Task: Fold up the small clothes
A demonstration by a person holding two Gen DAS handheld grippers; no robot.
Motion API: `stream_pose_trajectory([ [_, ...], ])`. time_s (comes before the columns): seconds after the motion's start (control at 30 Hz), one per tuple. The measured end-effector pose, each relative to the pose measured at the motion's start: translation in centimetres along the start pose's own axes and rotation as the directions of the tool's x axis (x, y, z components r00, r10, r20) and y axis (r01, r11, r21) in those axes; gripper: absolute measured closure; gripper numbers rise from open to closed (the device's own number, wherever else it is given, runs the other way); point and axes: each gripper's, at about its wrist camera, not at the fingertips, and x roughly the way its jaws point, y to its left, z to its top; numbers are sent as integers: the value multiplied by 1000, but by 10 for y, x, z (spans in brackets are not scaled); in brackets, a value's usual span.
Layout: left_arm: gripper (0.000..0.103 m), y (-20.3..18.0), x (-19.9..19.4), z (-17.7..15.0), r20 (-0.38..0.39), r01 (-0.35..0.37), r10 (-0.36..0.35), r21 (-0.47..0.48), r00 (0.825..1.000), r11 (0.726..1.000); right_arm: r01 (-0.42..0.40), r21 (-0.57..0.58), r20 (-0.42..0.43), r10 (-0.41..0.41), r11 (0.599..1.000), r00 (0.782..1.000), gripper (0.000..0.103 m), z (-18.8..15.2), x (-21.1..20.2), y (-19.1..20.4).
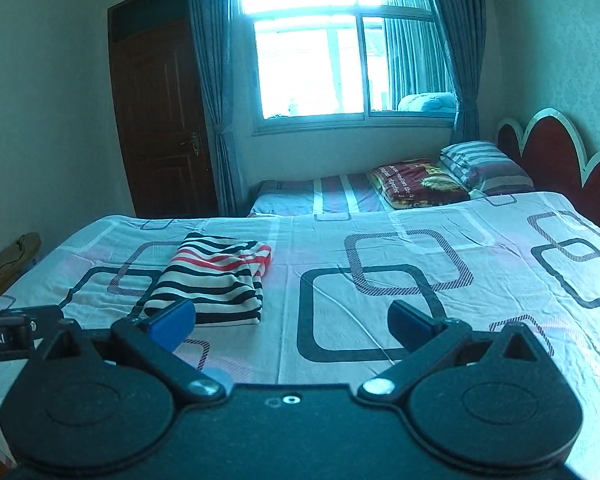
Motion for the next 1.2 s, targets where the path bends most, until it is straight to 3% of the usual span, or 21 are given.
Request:
stream_pose_trajectory([
  [1.2, 0, 5, -5, -9, -13, -13, 13, -12, 1000, 1000, -8, 3, -6, 8, 1000, 1000, 1, -1, -2, 7],
])
